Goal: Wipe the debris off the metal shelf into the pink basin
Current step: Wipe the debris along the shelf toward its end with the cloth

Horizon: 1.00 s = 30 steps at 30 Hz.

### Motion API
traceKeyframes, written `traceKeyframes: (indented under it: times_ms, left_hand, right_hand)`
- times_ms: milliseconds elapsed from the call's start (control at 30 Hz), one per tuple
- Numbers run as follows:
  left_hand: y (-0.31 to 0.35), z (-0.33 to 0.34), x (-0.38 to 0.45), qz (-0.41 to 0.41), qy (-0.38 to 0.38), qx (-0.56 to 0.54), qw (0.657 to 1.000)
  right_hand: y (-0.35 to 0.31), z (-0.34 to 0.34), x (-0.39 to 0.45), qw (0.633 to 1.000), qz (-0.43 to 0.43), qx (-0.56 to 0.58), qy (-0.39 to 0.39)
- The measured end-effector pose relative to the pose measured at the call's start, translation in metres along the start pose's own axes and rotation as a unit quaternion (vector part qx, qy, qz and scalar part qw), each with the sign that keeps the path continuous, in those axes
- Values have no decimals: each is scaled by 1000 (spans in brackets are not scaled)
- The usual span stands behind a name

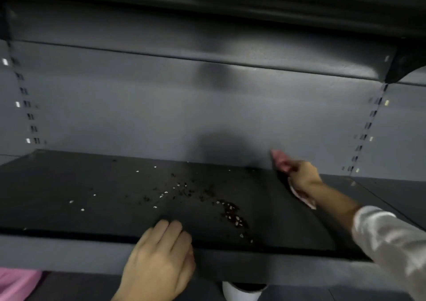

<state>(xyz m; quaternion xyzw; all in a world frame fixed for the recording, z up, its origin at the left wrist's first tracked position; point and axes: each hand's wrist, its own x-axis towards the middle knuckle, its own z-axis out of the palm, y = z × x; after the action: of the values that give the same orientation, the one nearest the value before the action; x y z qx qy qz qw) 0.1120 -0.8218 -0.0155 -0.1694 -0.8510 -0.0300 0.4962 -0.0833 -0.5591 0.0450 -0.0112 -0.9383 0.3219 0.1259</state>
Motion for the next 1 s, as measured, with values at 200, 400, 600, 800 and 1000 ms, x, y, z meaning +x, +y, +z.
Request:
traceKeyframes:
  times_ms: [200, 400, 600, 800, 1000]
  left_hand:
    - [6, 7, -3, -17, 12, 10, 1000]
    - [5, 6, -4, -3, 10, 16, 1000]
    - [-3, -3, -2, 23, -20, 8, 999]
    - [-15, -9, -9, -21, -17, -5, 1000]
    - [-12, -6, -10, -28, -16, 6, 999]
  right_hand:
    - [-30, 62, 11, 994, -93, 55, -20]
    - [-95, 101, -21, 954, -240, 49, -174]
    - [-80, 86, -32, 943, -269, 43, -192]
    - [-27, 45, 2, 985, -151, 55, -68]
    - [-72, 80, -28, 956, -242, 92, -139]
